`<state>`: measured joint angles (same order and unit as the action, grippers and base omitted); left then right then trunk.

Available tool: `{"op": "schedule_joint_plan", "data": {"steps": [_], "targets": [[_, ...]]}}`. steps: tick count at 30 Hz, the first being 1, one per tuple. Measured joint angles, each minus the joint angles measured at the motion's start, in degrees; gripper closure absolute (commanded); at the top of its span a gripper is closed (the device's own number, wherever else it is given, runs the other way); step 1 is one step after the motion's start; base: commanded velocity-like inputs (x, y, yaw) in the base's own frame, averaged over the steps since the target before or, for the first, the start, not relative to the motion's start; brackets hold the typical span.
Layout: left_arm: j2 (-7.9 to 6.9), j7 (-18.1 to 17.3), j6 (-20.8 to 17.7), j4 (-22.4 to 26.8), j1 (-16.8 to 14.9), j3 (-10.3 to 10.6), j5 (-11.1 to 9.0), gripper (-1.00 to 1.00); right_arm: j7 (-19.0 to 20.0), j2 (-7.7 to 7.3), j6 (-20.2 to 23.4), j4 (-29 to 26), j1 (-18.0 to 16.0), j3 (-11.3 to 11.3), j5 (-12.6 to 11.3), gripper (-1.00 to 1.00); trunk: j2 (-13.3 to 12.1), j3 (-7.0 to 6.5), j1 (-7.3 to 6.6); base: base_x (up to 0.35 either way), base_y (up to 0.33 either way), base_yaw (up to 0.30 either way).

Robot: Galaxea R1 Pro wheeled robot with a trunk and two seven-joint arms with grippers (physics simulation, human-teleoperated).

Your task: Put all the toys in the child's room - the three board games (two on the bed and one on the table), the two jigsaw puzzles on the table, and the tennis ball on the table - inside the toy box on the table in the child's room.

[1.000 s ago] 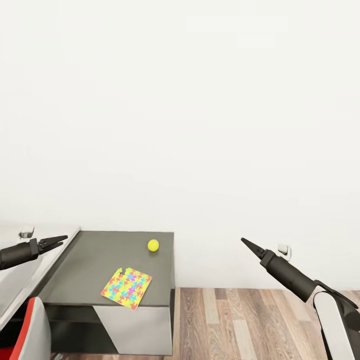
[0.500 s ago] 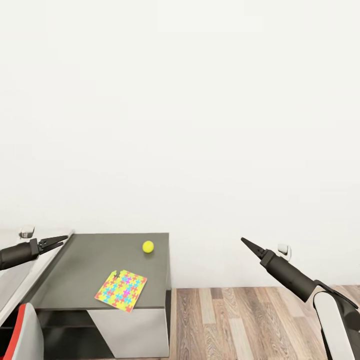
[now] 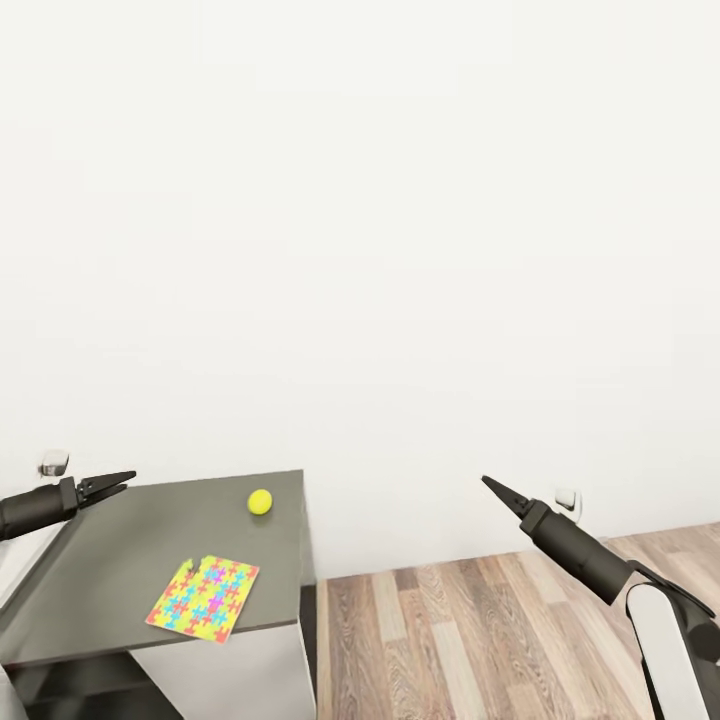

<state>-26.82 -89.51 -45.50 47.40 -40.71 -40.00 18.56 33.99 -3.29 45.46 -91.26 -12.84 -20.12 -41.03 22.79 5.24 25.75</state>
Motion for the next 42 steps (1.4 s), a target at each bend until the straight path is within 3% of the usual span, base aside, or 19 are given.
{"op": "schedule_joint_plan", "data": {"steps": [30, 33, 38, 42], "targets": [[0.54, 0.0, 0.41, 0.0, 0.0, -0.04, -0.05, -1.0, -0.07, 0.0, -1.35, 2.16, 0.0, -0.21, 0.05, -1.0, 0.0, 0.0, 0.0, 0.0, 0.0, -0.281], [0.83, 0.0, 0.46, 0.0, 0.0, 0.68, -0.02, -1.0, -0.06, -0.03, -2.92, 2.25, 0.0, -0.11, -0.07, -1.0, 0.0, 0.0, 0.0, -0.04, -0.016, -0.281], [1.02, 0.0, 0.42, -0.01, 0.0, 3.92, -0.05, -1.0, -0.05, -0.05, -4.05, 2.47, -0.01, 0.01, -0.15, -1.0, -0.01, 0.0, 0.02, -0.153, -0.118, -0.281], [1.04, 0.0, 0.41, -0.01, 0.0, 4.93, -0.08, -1.0, -0.05, -0.07, -4.22, 2.6, -0.02, 0.0, -0.2, -1.0, -0.01, 0.0, 0.02, -0.22, -0.183, -0.281]]}}
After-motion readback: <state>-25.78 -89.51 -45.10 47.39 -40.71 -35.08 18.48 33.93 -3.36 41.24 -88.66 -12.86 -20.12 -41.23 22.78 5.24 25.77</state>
